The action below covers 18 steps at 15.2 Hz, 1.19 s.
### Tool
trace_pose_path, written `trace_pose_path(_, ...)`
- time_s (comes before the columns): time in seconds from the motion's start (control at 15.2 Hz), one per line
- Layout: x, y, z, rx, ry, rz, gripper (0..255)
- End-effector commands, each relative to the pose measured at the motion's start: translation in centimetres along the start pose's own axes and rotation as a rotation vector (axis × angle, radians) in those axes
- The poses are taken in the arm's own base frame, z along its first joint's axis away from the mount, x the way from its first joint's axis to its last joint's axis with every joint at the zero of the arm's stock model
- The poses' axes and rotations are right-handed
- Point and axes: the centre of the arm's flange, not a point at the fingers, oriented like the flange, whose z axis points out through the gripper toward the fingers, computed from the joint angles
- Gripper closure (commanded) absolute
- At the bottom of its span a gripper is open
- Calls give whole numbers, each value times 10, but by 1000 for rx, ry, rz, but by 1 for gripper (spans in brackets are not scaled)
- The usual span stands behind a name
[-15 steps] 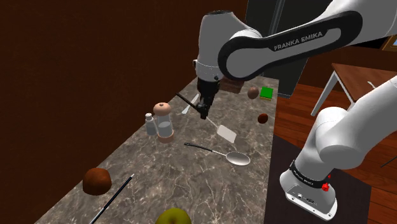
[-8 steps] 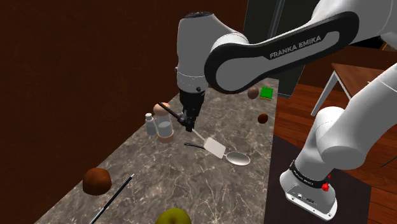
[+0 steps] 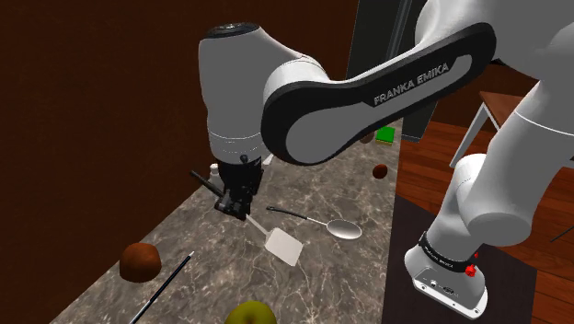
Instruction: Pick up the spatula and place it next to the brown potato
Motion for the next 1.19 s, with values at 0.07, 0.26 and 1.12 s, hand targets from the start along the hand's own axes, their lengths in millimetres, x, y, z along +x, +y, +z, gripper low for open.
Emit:
trace_pose_path(0.07, 6, -26, 5, 1, 0, 3, 255)
trace_pose_path(0.26, 5, -26, 21, 1, 0, 3, 255)
trace_pose_path(1.12, 0, -26, 90, 1, 0, 3, 255)
